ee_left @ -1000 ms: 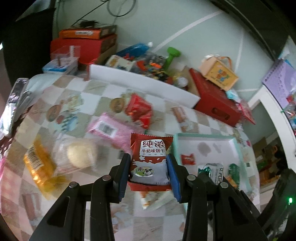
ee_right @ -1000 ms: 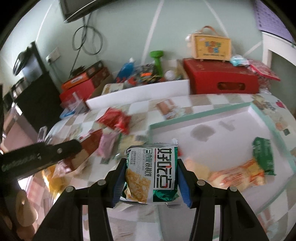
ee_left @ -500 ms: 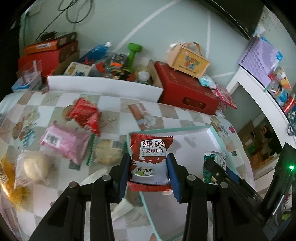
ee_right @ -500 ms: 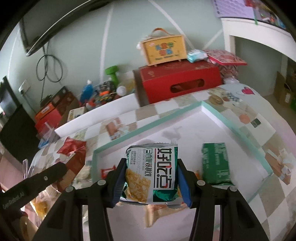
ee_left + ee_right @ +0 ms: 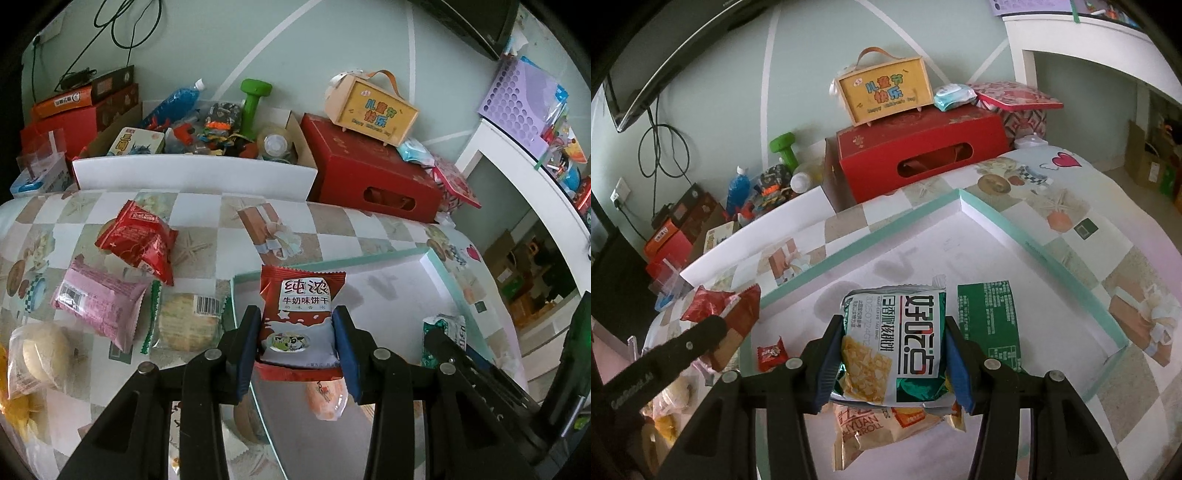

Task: Organize snacks
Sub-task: 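Open right gripper to drop green-white pack in tray while left releases red pack, then move right gripper to white red-lettered pastry pack while left moves to orange barcode bag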

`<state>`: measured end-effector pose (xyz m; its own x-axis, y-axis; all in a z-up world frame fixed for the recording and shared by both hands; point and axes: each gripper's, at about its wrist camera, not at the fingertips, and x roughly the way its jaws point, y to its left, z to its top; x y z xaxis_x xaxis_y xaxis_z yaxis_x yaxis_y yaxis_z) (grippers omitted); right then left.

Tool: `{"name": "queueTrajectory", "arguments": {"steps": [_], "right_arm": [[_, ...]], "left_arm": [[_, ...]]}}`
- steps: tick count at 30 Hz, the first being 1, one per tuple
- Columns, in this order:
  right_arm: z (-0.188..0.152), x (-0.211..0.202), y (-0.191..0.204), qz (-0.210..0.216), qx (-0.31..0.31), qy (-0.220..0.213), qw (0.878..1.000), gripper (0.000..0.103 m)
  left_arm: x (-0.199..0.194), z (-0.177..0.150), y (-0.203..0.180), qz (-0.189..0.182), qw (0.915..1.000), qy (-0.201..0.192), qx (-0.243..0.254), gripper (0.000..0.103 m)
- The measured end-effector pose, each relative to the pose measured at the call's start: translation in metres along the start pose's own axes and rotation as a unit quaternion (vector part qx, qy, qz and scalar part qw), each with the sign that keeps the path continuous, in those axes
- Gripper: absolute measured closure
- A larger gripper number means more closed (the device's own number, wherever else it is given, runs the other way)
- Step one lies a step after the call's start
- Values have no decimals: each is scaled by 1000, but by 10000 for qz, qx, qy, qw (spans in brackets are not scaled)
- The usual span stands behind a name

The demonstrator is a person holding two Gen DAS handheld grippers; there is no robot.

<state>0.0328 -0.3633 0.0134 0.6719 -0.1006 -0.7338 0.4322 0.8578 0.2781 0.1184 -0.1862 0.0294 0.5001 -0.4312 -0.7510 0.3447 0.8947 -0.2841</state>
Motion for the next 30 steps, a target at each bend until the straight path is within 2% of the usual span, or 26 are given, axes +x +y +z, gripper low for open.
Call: {"name": "queueTrajectory", "arguments": {"steps": [10,12,14,22,24,25,27,28,29,30], "right_arm": [[0,1,1,-46,22,-13,10000,46],[0,0,0,-12,34,-4,10000,45],[0,0,0,-11,29,4,10000,45],[0,0,3,-46,-54,79,9999,45],[0,1,3,-90,-67,98,9999,39],[0,2,3,-130,-76,107,9998,32],[-1,2,4,-180,-92,105,9997,18],[-1,3,5,-193,-113,104,9997,8],[-1,3,5,-212,-145,94,9996,0],[-1,3,6,-236,-180,75,9995,0]], "left_arm": [[5,-3,-11,-52,9998,148,149,61],[3,-3,-13,-36,9997,162,158,57],[3,-3,-13,110,9995,231,199,47],[2,-5,-2,396,9981,469,79,44],[3,-6,4,471,9975,524,5,34],[3,-7,7,518,9971,551,-63,28],[3,-8,12,571,9964,597,-168,26],[3,-8,13,632,9959,617,-201,23],[3,-9,14,728,9951,635,-210,15],[4,-9,15,844,9941,649,-189,12]]}}
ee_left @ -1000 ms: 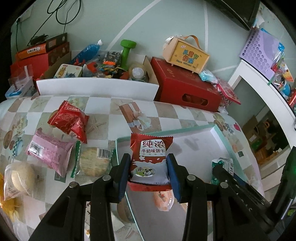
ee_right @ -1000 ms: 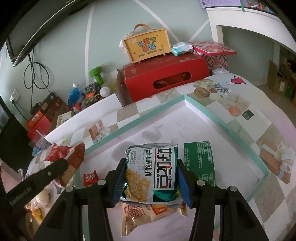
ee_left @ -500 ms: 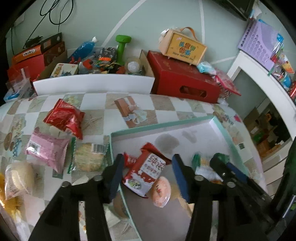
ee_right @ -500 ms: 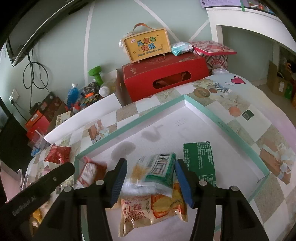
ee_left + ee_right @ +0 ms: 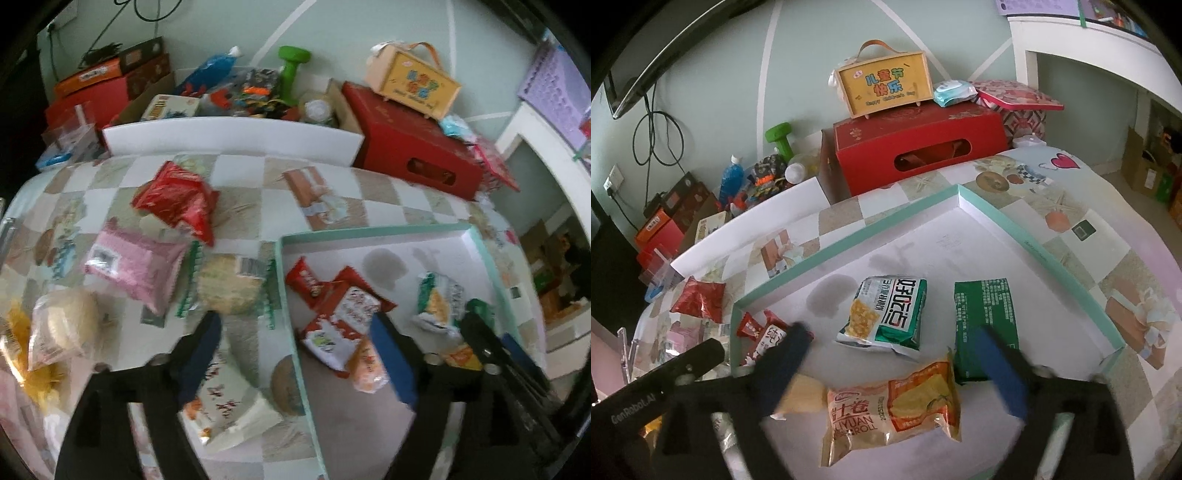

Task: Organize snacks
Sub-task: 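Move right gripper to white red-lettered pastry pack while left moves to orange barcode bag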

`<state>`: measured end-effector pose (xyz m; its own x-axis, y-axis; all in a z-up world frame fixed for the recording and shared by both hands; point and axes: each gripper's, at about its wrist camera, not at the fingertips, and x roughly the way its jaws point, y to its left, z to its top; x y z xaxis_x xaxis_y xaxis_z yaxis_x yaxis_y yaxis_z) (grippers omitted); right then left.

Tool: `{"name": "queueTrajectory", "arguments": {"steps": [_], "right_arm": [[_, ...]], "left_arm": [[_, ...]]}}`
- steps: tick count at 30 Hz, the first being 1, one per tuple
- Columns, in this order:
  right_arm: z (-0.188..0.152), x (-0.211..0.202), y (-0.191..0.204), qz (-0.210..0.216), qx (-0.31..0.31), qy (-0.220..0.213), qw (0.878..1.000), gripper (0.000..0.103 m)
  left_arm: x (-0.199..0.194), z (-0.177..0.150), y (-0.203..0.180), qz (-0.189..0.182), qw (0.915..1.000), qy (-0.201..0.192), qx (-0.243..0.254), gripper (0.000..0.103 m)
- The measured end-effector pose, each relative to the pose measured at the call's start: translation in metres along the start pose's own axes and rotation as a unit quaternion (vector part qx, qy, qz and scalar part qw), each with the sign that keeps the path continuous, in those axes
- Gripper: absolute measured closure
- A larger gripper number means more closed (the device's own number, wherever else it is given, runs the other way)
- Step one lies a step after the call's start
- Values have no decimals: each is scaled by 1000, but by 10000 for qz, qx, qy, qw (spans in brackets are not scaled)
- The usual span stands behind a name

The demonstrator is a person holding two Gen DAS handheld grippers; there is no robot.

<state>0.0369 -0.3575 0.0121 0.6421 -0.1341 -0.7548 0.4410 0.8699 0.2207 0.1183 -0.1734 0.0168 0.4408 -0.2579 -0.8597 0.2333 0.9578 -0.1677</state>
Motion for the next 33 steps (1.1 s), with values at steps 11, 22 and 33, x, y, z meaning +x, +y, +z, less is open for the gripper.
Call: {"name": "queueTrajectory", "arguments": {"steps": [11,22,33], "right_arm": [[-1,1,5,-128,-193,-19,9997,0],[0,-3,3,-254,-81,-80,9996,0],[4,-14,7,-227,-89,-139,9996,0]], "left_arm": [[5,-2,7,318,9995,18,-82,8],[-3,-2,15,271,9995,19,-137,8],[-23,4,36,409,9989,-76,-237,8]]}}
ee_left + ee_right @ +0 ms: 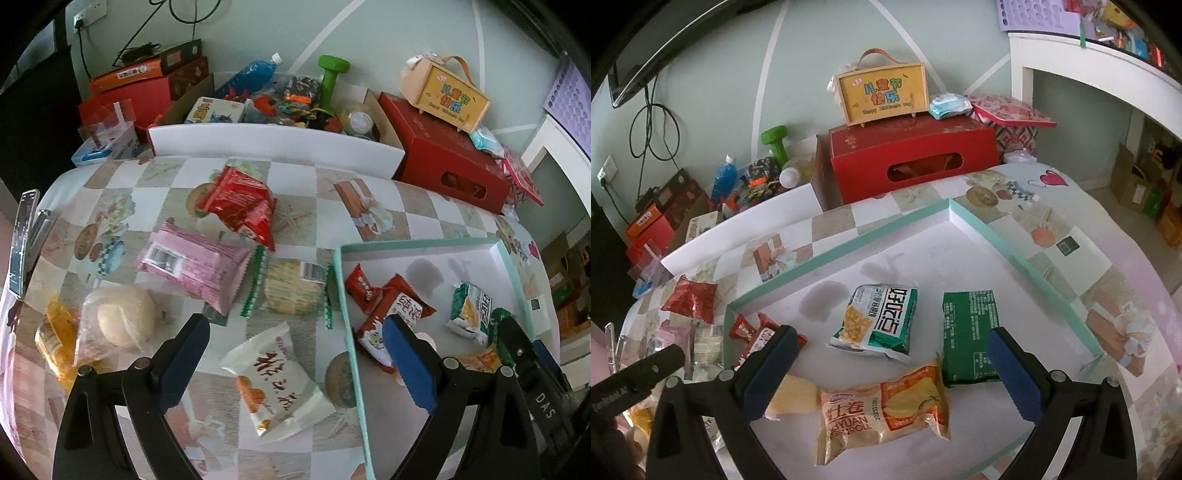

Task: Organize snacks
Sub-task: 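Move right gripper to white red-lettered pastry pack while left moves to orange barcode bag, then close right gripper on white pastry pack while left closes on orange barcode bag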

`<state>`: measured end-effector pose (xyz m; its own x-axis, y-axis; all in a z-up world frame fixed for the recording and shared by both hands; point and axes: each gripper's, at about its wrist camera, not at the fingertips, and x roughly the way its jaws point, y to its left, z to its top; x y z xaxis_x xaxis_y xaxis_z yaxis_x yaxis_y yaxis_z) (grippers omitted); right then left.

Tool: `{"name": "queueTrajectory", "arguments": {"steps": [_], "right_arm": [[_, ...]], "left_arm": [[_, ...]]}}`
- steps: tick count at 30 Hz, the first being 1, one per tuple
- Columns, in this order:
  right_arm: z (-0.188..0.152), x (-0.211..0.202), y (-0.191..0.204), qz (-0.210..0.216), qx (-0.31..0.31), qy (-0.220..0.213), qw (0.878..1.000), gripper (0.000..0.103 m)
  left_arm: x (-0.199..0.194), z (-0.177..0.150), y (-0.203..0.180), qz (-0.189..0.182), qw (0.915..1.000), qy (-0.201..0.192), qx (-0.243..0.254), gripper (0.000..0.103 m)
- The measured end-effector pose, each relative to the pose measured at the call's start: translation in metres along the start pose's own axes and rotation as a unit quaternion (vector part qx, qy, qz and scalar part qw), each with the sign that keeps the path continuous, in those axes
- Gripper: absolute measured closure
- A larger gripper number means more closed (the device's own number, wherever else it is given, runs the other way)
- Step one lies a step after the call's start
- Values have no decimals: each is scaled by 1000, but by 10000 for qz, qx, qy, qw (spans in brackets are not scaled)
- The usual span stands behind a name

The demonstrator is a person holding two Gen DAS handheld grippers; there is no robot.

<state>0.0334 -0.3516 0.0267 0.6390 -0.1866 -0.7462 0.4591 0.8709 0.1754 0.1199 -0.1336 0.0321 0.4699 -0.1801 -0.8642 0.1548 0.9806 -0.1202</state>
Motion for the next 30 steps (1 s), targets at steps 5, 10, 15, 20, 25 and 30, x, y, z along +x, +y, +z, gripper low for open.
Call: {"name": "queueTrajectory", "arguments": {"steps": [5,10,15,20,25,30], "right_arm": [[0,-7,14,341,62,25,9994,0],[-7,-10,47,650,-343,85,9973,0],[-20,-12,82,1042,-747,241,9915,0],[-37,-16,117,1332,-1210,339,9831,0],[-57,-8,143,1521,-1500,607,9750,0],[-74,-7,163,1648,-1834,657,9669,0]], "left_arm": [[-12,4,23,92,9998,-122,-152,8],[-18,3,52,305,9989,-147,-329,8],[-17,-5,79,550,9965,-112,-622,8],[-18,-15,100,696,9937,-86,-879,5],[-28,-19,122,854,9892,-290,-1153,0],[-35,-25,148,961,9840,-416,-1440,0]]}}
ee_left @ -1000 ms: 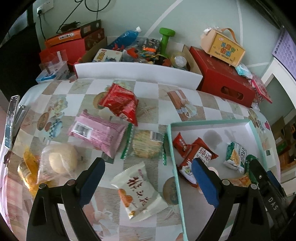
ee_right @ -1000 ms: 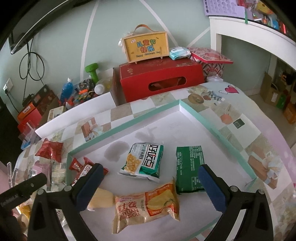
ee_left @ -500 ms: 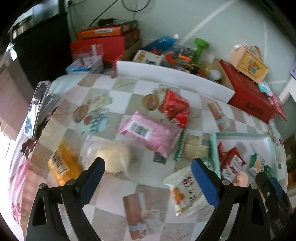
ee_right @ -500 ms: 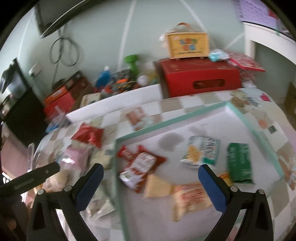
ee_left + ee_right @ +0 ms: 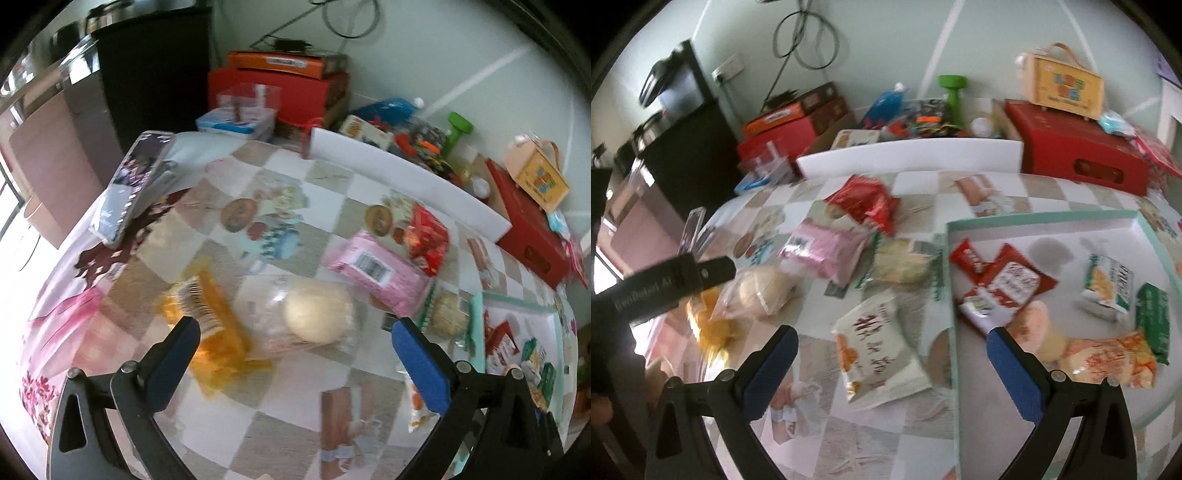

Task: Organize snacks
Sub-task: 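Close right gripper on white pastry pack while left closes on orange barcode bag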

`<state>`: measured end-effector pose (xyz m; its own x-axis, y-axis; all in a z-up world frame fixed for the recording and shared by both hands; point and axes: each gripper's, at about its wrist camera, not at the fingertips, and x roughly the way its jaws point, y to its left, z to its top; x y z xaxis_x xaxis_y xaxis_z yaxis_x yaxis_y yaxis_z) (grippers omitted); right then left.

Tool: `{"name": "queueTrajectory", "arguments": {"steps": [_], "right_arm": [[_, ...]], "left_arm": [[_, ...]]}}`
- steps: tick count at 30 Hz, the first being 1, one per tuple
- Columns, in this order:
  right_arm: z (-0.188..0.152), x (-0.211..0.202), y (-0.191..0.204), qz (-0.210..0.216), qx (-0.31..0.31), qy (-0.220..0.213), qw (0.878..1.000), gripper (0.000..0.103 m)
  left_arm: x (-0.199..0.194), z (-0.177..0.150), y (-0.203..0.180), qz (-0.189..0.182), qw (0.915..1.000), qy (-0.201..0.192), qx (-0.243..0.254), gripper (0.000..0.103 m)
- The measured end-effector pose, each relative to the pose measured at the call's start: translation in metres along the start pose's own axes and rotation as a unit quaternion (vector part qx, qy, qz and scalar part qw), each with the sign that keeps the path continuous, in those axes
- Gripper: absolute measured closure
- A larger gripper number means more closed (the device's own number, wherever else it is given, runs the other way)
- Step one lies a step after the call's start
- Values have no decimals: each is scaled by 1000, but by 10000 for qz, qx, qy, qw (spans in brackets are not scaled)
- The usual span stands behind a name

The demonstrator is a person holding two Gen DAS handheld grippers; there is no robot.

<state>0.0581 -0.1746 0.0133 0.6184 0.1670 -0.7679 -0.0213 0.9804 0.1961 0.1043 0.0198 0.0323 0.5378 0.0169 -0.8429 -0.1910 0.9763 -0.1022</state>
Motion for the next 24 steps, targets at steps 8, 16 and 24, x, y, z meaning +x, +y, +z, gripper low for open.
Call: {"name": "queueTrajectory", "arguments": {"steps": [8,16,24], "right_arm": [[-10,22,28,239,-442,217,9985,2],[-15,42,24,61,-538,440,9976,11],[-18,50,18,-2,-516,581,9970,14]], "left_arm": [[8,1,50,284,9973,-31,-684,0],[43,-2,70,363,9937,400,-977,0],[66,-6,64,333,9930,715,-883,0]]}}
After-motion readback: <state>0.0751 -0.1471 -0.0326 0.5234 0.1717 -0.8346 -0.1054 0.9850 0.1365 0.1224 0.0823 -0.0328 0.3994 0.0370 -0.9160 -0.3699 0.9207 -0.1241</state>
